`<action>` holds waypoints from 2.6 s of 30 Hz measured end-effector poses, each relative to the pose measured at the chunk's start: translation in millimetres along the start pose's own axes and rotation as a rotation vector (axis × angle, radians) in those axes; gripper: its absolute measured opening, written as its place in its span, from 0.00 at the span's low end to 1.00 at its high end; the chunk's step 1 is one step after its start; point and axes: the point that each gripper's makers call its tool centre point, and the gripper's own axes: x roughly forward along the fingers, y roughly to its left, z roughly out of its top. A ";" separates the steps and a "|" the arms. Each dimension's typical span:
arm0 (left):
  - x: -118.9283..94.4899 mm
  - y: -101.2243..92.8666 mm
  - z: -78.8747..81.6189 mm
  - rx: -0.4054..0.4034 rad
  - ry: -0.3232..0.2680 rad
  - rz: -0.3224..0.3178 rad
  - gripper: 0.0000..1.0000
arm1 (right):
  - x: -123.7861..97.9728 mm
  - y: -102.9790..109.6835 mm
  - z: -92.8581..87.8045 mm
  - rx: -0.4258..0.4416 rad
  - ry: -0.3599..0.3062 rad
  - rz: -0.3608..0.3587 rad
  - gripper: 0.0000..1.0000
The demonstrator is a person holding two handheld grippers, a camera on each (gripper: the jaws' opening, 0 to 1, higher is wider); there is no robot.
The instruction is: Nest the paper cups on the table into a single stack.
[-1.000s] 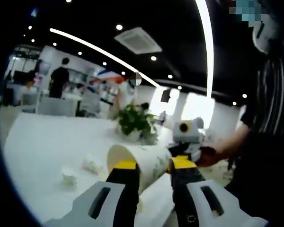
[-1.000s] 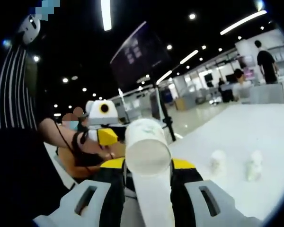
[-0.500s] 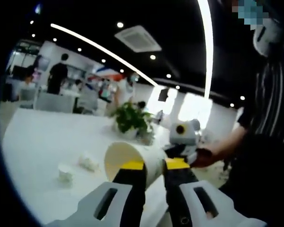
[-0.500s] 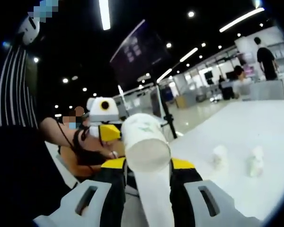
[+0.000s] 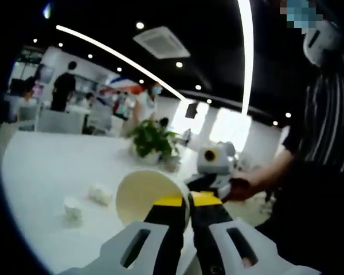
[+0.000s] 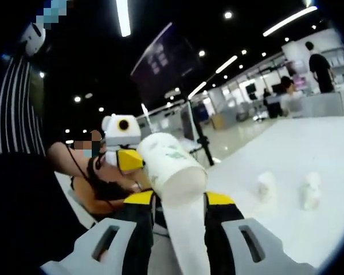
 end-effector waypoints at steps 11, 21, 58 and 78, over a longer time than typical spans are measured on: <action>0.7 2.9 0.8 0.004 0.010 0.004 0.00 | -4.0 1.0 0.5 -0.001 -0.014 -0.017 0.33; 5.8 4.3 -1.7 0.005 0.033 -0.009 0.00 | -19.6 -7.7 2.8 0.012 -0.050 -0.084 0.42; 7.2 1.4 -19.6 0.000 0.130 -0.002 0.00 | -94.8 -55.1 10.5 -0.024 -0.070 -0.380 0.85; 13.7 9.1 -34.7 0.038 0.248 -0.001 0.00 | -120.5 -78.6 8.0 -0.077 -0.067 -0.502 1.00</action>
